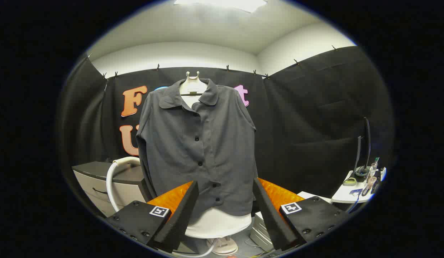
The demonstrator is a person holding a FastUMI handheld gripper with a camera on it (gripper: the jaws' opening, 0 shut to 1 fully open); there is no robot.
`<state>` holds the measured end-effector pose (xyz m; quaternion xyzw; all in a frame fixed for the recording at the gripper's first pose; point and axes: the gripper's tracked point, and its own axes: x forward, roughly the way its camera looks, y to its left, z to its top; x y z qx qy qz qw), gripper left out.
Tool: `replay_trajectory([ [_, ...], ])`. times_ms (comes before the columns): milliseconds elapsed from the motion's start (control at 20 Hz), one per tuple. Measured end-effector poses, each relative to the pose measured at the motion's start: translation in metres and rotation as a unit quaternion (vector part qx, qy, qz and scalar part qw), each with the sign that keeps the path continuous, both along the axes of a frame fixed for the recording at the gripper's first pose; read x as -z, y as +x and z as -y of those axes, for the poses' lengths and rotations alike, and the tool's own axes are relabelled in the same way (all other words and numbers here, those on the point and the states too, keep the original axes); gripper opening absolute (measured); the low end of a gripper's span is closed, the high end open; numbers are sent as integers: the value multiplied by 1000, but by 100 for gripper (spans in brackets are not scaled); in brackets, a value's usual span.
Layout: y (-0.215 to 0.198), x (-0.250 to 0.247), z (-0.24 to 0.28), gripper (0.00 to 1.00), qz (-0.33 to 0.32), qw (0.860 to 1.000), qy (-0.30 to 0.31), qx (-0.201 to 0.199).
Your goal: Iron the clothes twice with a garment steamer, once on the left side and once on the right side.
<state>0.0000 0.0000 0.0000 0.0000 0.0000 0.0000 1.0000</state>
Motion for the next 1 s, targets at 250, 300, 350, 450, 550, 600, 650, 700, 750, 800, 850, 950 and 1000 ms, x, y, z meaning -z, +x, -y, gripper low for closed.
replay_trajectory([
  [250,8,1,-2,97,-4,1000,-1,-10],
  [300,8,2,-5,97,-7,1000,3,-17],
  [350,6,0,-5,97,-4,1000,2,-20],
  [450,3,-8,-6,98,4,1000,-6,-20],
  [550,-1,-12,-11,97,6,1000,-6,-23],
  [600,-2,-14,-12,97,4,1000,-6,-26],
  [650,-6,-18,-10,97,5,1000,-9,-27],
  [700,-10,-23,-7,97,10,1000,-12,-24],
  [750,-15,-25,-3,97,14,1000,-12,-21],
  [800,-20,-24,-1,97,15,1000,-11,-20],
  [850,-23,-24,1,97,15,1000,-10,-17],
  [950,-26,-26,5,97,17,1000,-6,-11],
  [1000,-26,-28,5,97,20,1000,-6,-9],
])
